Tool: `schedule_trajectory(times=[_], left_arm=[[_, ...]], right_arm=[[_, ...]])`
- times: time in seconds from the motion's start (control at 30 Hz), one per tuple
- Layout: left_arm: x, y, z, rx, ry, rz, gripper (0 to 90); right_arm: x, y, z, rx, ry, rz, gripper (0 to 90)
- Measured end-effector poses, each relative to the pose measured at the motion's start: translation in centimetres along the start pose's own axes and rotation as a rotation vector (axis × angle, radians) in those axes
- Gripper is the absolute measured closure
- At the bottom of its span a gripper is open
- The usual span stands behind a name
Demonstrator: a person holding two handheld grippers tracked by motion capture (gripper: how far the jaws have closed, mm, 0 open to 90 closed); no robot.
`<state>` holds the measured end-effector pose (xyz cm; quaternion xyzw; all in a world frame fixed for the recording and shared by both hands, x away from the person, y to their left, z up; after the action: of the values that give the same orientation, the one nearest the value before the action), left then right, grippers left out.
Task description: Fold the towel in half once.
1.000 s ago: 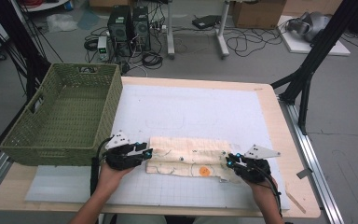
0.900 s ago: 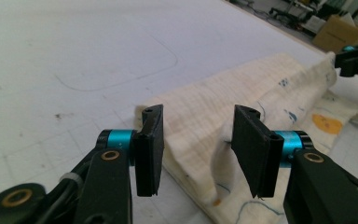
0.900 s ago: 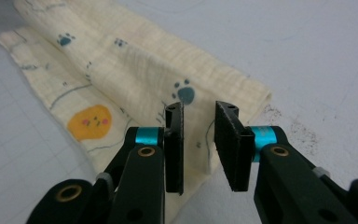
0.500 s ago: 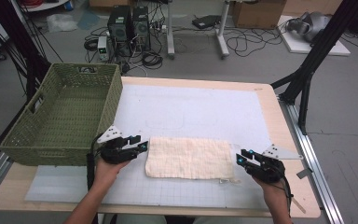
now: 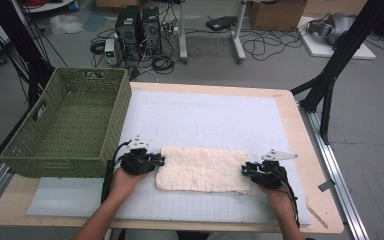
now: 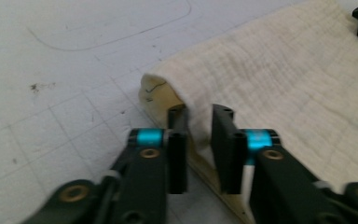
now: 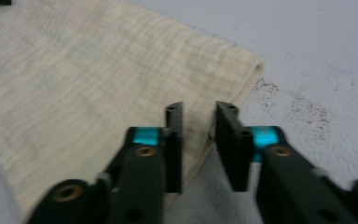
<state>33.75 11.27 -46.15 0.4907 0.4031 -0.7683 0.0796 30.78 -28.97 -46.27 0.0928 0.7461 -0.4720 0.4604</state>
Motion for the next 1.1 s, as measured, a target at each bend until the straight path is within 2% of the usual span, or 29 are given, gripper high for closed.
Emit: schedule_trajectory(times=[0.07, 0.17, 0.27, 0.5, 0.57, 0.7, 0.73, 0.8, 0.83, 0.87, 0.9, 0.93, 1.0, 1.07, 1.1], left_arm=[[-0.2, -0.2, -0.1, -0.018, 0.006, 0.027, 87.3], [-0.5, -0.6, -0.4, -0.020, -0.034, 0.080, 87.3], [-0.8, -0.7, -0.7, -0.025, -0.046, 0.099, 87.3], [-1.2, -0.2, -1.0, -0.048, -0.088, 0.108, 87.2], [-1.1, 0.0, -1.0, -0.050, -0.085, 0.082, 87.3], [-0.8, 0.2, -1.0, -0.085, -0.068, 0.029, 86.5], [-0.8, 0.2, -1.2, -0.093, -0.072, 0.024, 83.4], [-0.9, 0.1, -1.4, -0.111, -0.102, 0.045, 61.7], [-1.0, 0.0, -1.5, -0.118, -0.107, 0.065, 53.9], [-1.1, -0.1, -1.7, -0.128, -0.110, 0.096, 51.3], [-1.3, -0.2, -1.8, -0.132, -0.114, 0.104, 48.9], [-1.6, -0.2, -2.0, -0.126, -0.123, 0.106, 47.0], [-2.2, 0.0, -2.2, -0.106, -0.138, 0.121, 46.4], [-2.9, 0.4, -2.5, -0.094, -0.130, 0.099, 46.0], [-3.1, 0.6, -2.6, -0.093, -0.123, 0.091, 45.9]], right_arm=[[-0.1, -0.1, -0.2, 0.011, -0.027, 0.014, 86.4], [-0.4, -0.4, -0.3, 0.026, -0.037, 0.026, 87.0], [-0.5, -0.5, -0.3, 0.042, -0.036, 0.037, 87.1], [-1.1, -0.5, 0.0, 0.067, -0.012, 0.062, 87.2], [-1.2, -0.4, 0.1, 0.082, -0.010, 0.056, 87.3], [-0.8, 0.2, 0.5, 0.133, -0.018, -0.004, 87.5], [-0.7, 0.2, 0.6, 0.136, -0.011, -0.008, 86.0], [-0.7, -0.1, 0.7, 0.142, 0.002, 0.012, 81.6], [-0.9, -0.3, 0.8, 0.145, 0.007, 0.032, 79.7], [-1.2, -0.4, 0.8, 0.151, 0.015, 0.042, 76.9], [-1.5, -0.6, 0.9, 0.160, 0.017, 0.055, 73.2], [-1.8, -0.6, 1.0, 0.163, 0.015, 0.066, 69.7], [-2.7, -0.4, 1.1, 0.173, 0.010, 0.087, 57.1], [-3.5, 0.1, 1.3, 0.194, 0.023, 0.112, 45.3], [-4.0, 0.4, 1.4, 0.197, 0.023, 0.121, 43.8]])
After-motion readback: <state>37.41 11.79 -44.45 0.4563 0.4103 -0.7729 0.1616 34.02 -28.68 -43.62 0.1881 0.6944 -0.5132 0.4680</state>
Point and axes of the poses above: each handheld gripper's, and its own axes: y roughly forward along the jaws, x roughly out of its underside, z roughly to its right, the point moved 2 cm from there along y, roughly forward along the jaws
